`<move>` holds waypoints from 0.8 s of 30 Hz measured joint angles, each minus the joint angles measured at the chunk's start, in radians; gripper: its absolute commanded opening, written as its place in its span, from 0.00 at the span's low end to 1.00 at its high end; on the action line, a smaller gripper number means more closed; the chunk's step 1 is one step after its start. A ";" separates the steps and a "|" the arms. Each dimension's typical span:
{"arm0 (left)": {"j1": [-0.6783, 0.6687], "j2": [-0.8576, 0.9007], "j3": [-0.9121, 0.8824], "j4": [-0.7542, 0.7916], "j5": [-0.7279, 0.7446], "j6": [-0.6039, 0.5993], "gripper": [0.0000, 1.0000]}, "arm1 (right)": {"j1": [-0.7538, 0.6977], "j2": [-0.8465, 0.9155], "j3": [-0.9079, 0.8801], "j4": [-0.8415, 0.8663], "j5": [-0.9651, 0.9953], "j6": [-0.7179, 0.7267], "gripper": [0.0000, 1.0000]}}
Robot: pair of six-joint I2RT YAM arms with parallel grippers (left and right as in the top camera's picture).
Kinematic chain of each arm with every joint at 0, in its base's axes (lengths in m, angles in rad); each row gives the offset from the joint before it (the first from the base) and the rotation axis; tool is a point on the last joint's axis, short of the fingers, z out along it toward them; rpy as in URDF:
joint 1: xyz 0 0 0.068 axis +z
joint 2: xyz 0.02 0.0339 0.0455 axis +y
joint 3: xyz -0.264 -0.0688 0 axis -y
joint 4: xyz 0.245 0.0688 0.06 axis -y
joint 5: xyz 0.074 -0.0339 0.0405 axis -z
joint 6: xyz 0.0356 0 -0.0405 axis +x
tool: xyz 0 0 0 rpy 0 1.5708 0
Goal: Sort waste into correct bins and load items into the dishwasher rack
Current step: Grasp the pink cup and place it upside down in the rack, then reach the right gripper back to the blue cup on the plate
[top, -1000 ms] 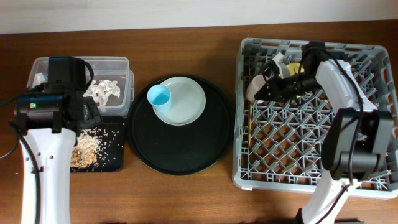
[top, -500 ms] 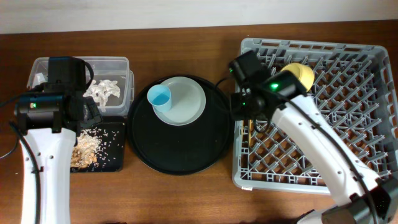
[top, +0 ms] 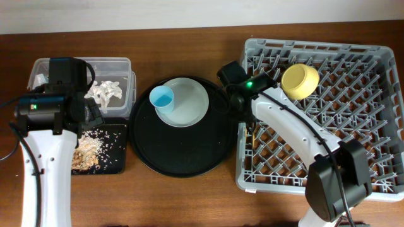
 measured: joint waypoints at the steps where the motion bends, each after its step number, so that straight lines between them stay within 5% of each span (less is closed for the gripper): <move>1: 0.000 0.000 0.000 0.000 0.000 0.000 0.99 | 0.000 0.000 0.000 0.003 -0.002 -0.001 0.21; 5: 0.000 0.000 0.000 0.000 0.000 0.000 0.99 | 0.000 0.000 0.000 -0.009 -0.027 0.000 0.16; 20: 0.000 0.000 0.000 0.000 0.000 0.000 0.99 | 0.000 0.003 -0.011 -0.014 -0.072 -0.002 0.20; 24: 0.000 0.000 0.000 0.000 0.000 0.000 0.99 | 0.000 0.004 -0.018 -0.012 -0.066 -0.002 0.07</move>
